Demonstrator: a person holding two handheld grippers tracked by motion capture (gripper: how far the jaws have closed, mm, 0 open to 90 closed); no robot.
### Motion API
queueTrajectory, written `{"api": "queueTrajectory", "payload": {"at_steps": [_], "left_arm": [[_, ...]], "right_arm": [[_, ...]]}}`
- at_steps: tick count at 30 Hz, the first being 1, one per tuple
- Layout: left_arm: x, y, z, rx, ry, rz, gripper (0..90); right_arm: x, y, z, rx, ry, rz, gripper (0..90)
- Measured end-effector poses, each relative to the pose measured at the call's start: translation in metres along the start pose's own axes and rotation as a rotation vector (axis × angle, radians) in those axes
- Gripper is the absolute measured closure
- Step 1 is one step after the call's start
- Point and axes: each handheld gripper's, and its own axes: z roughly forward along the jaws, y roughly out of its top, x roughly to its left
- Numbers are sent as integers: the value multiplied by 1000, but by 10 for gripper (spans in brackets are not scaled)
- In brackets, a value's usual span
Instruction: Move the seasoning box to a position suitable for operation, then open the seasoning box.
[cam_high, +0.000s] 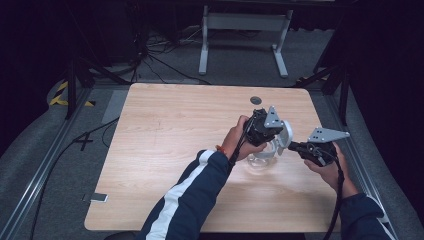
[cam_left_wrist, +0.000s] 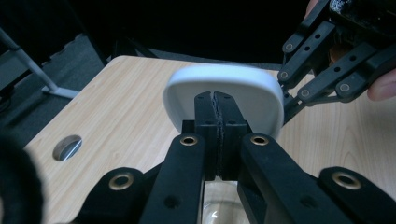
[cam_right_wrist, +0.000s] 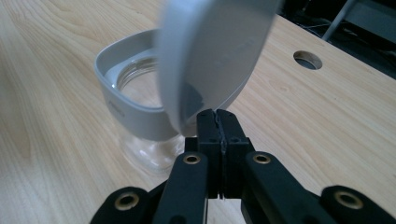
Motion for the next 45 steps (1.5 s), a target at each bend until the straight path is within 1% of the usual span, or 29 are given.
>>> {"api": "queueTrajectory", "payload": {"at_steps": [1,2,3,4,6,7,8,10,13,15,19,20,21,23,24,26,27,28,29,32,34,35,37,39,40,41,44,45], "left_arm": [[-1,0,1,0,-4,-7,892],[-1,1,3,0,-8,0,891],[-2,0,4,-5,-16,-14,890],[-2,1,4,3,-17,-5,888],[-3,0,4,-1,-20,-15,886],[-2,-1,3,1,-20,-12,886],[-2,-1,2,1,-15,-2,886],[-1,-4,0,0,-13,-7,885],[-1,-8,-4,9,-9,-19,884],[1,-10,-7,13,-1,-9,883],[3,-15,-16,13,7,-5,876],[3,-17,-19,22,9,-9,871],[5,-21,-24,19,17,-15,870],[7,-26,-31,32,29,-4,869],[8,-30,-36,34,36,-8,867],[11,-37,-42,44,38,-11,862],[12,-42,-46,51,48,-12,860],[12,-45,-50,58,47,-18,859],[12,-45,-50,58,47,-18,859],[16,-59,-63,77,54,6,862],[18,-68,-72,94,70,5,869],[20,-73,-76,99,74,-6,868],[21,-81,-83,112,86,-7,867],[22,-89,-90,126,97,-19,866],[23,-96,-96,137,104,-27,861],[23,-96,-96,137,104,-27,857],[23,-109,-107,154,120,-36,853],[23,-116,-114,168,127,-35,846]], "right_arm": [[0,-2,-1,7,0,-3,896],[1,-3,-2,7,-1,-2,896],[1,-4,-3,13,-3,-1,896],[1,-5,-4,16,-5,0,896],[1,-6,-5,16,-6,1,896],[2,-6,-5,18,-4,5,896],[3,-7,-4,15,-8,3,896],[3,-6,-4,17,-2,0,896],[3,-6,-4,16,10,3,895],[3,-6,-4,14,7,1,895],[4,-6,-5,16,11,-2,894],[4,-7,-5,15,11,-3,894],[4,-7,-5,17,13,-5,894],[4,-8,-6,13,14,-5,893],[4,-8,-7,19,19,-3,893],[3,-8,-8,17,19,-1,893],[3,-8,-8,18,19,2,893],[2,-8,-8,18,21,3,893],[2,-8,-8,17,22,7,892],[2,-8,-8,17,21,-1,892],[2,-8,-9,13,18,-2,891],[2,-7,-9,15,22,0,891],[3,-7,-9,14,21,-9,890],[4,-7,-8,14,23,-10,890],[5,-7,-8,16,24,-12,887],[5,-7,-8,16,24,-12,887],[7,-7,-9,16,26,-16,883],[8,-7,-10,9,31,-19,878]]}}
